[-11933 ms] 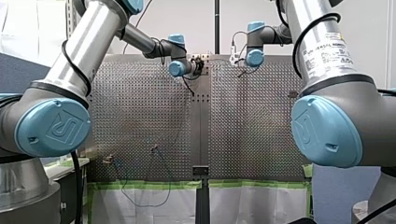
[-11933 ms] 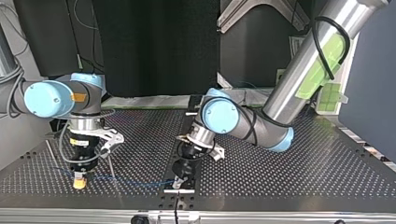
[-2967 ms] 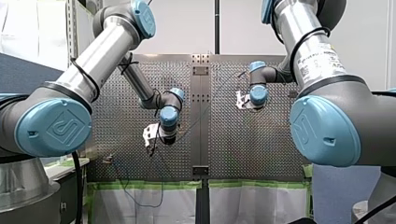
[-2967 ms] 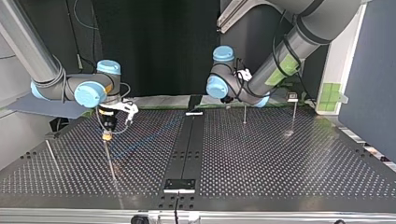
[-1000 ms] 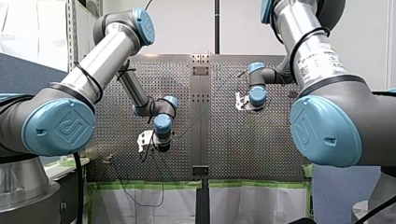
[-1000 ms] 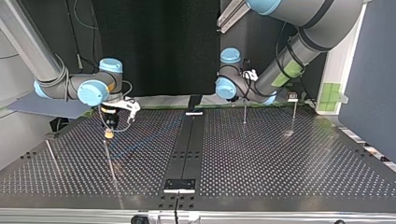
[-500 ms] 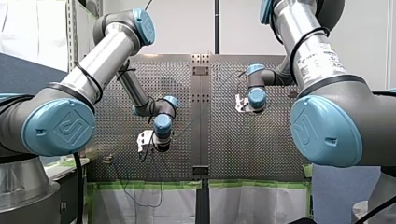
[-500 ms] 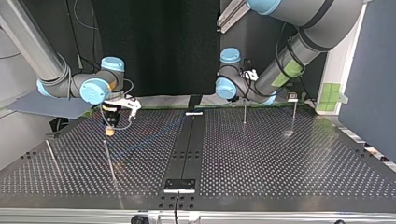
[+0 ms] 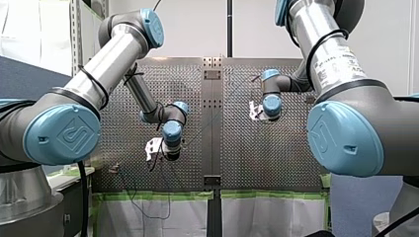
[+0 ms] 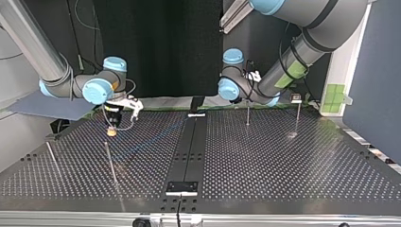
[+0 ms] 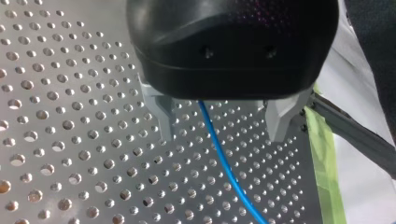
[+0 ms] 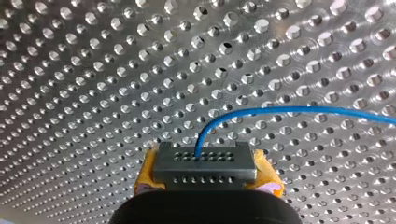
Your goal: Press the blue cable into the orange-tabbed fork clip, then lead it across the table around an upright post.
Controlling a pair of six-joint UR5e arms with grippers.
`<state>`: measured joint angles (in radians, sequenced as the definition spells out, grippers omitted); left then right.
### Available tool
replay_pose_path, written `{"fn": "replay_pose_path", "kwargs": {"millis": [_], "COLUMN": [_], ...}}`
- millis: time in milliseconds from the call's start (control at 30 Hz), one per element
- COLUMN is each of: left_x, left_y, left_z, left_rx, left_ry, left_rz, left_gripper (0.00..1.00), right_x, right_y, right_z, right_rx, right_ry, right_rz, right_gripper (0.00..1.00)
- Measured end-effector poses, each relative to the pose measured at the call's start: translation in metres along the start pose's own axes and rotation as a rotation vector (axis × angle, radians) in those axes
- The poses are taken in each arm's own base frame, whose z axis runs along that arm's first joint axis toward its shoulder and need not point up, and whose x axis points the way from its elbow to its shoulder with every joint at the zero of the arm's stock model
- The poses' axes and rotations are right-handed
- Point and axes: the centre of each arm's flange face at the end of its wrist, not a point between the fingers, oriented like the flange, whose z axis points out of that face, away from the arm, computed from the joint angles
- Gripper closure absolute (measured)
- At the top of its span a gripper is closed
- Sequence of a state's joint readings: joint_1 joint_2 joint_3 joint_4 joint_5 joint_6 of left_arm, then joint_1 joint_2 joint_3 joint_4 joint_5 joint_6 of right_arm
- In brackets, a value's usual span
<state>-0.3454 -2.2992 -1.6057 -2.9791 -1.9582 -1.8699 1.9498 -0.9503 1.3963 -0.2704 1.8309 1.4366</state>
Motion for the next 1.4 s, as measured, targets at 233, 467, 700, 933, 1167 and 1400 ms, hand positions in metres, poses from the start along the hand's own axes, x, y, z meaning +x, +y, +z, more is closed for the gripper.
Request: {"fn": "replay_pose_path", "kwargs": {"millis": [233,467,700,933,1167,1400], "left_x": [0.0,0.0,-0.001,0.0,0.0,0.0], "left_y": [0.0,0.0,0.001,0.0,0.0,0.0], "left_z": [0.0,0.001,0.001,0.0,0.0,0.001], "left_rx": [0.0,0.0,-0.002,-0.002,-0.001,-0.002], "left_ry": [-0.002,-0.003,-0.004,-0.003,-0.003,-0.004], "left_rz": [-0.001,-0.002,0.003,0.005,0.005,0.006], "left_gripper": [0.05,0.05,0.05,0.05,0.05,0.05], "right_x": [-0.007,-0.009,-0.014,-0.019,-0.022,-0.028], "right_y": [-0.001,-0.002,-0.003,-0.003,-0.004,-0.005], "right_z": [-0.001,-0.002,-0.003,-0.004,-0.004,-0.004], "right_rx": [0.0,0.002,-0.003,-0.005,-0.004,-0.006], "right_ry": [-0.002,-0.004,-0.011,-0.016,-0.021,-0.027], "right_rz": [-0.001,-0.004,-0.008,-0.01,-0.011,-0.016], "right_gripper": [1.0,1.0,1.0,1.0,1.0,1.0]}}
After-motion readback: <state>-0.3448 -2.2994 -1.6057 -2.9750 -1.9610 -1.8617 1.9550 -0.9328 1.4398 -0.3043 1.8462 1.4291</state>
